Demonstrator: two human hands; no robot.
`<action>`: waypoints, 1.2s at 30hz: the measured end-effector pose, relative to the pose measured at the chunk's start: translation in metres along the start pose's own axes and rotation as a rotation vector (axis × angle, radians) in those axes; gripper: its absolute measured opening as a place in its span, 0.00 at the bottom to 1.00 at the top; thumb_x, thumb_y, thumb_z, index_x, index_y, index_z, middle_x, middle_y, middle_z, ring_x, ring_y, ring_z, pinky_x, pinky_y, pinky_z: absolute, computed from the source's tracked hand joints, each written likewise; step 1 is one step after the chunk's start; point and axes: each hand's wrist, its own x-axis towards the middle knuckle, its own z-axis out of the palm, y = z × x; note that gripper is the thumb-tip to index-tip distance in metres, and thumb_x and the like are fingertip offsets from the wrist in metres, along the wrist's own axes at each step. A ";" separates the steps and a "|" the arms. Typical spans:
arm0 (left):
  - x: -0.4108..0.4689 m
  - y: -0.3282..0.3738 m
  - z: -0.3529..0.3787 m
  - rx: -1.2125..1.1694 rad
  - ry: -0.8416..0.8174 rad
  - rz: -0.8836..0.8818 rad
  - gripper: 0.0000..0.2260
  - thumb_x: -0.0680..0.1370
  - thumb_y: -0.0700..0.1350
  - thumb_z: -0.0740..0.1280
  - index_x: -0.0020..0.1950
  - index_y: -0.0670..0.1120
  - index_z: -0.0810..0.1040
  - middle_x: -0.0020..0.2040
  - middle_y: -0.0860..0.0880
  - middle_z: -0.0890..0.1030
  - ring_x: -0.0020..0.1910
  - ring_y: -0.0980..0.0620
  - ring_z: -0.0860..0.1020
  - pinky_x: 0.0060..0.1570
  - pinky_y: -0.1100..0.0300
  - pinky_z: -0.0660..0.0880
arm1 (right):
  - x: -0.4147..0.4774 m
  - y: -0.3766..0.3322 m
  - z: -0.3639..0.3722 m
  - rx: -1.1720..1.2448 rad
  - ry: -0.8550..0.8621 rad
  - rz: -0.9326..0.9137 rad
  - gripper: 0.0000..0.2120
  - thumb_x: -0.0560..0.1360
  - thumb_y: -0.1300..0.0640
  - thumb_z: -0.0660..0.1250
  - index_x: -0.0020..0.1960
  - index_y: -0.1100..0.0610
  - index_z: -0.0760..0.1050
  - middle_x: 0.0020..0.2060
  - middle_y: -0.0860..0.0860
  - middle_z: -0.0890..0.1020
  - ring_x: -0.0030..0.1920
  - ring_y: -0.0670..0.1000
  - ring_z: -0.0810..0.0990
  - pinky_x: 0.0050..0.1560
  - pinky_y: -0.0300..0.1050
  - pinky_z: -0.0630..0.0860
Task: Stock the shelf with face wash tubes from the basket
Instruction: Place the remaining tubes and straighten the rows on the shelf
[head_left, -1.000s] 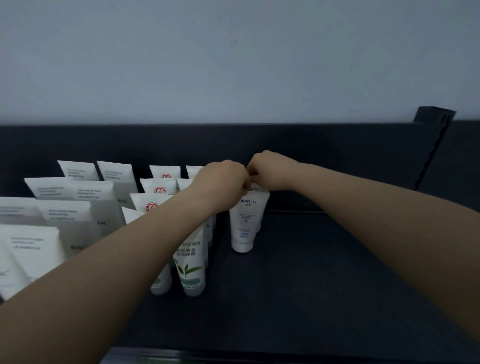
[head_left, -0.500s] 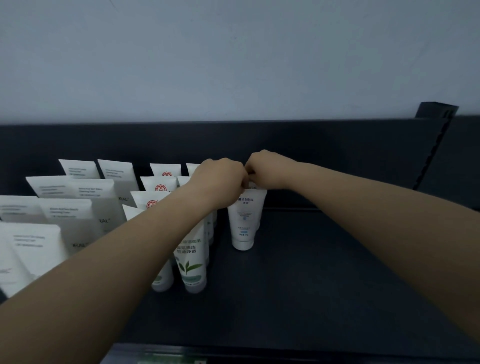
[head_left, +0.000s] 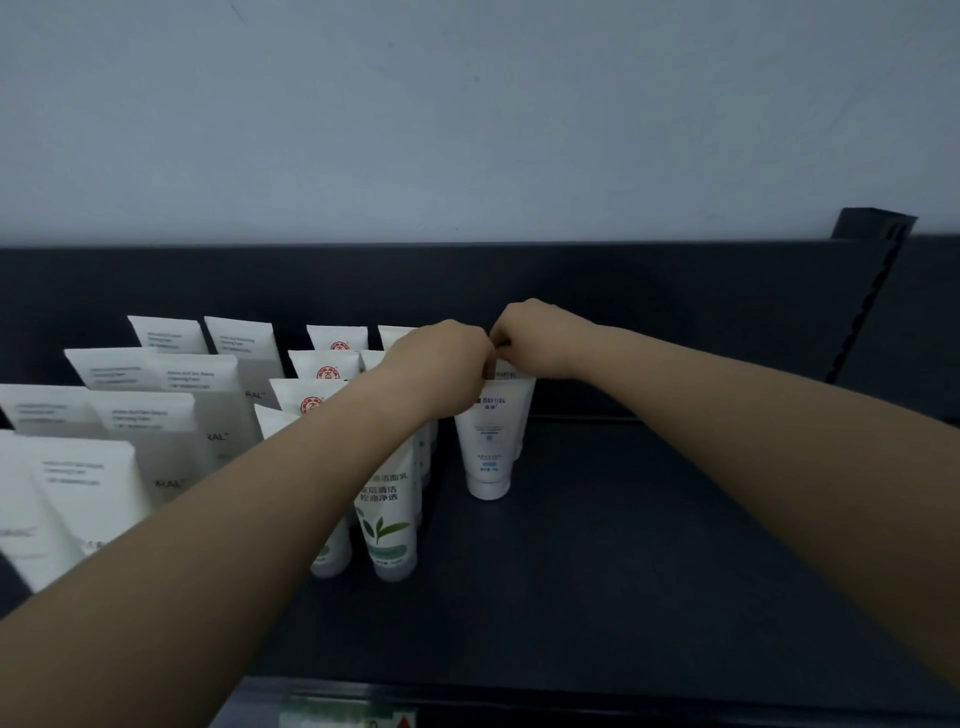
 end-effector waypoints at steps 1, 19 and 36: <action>0.001 0.000 0.001 -0.005 -0.002 -0.003 0.15 0.78 0.41 0.62 0.62 0.53 0.78 0.53 0.48 0.81 0.47 0.48 0.79 0.44 0.57 0.77 | 0.000 0.000 0.000 -0.002 0.007 -0.003 0.10 0.80 0.61 0.58 0.44 0.57 0.77 0.33 0.49 0.74 0.33 0.48 0.72 0.29 0.38 0.66; -0.023 0.009 -0.014 -0.046 0.142 -0.073 0.14 0.79 0.42 0.60 0.61 0.51 0.78 0.56 0.48 0.80 0.51 0.47 0.78 0.43 0.57 0.74 | -0.020 -0.001 -0.013 -0.053 0.177 -0.064 0.14 0.78 0.65 0.59 0.58 0.58 0.79 0.53 0.56 0.81 0.47 0.55 0.80 0.42 0.45 0.76; -0.126 -0.005 -0.041 0.050 0.420 -0.364 0.12 0.78 0.44 0.59 0.60 0.49 0.76 0.54 0.48 0.78 0.53 0.46 0.77 0.49 0.52 0.74 | -0.062 -0.086 -0.037 0.029 0.328 -0.412 0.14 0.78 0.60 0.57 0.57 0.53 0.78 0.53 0.51 0.80 0.49 0.53 0.78 0.49 0.50 0.77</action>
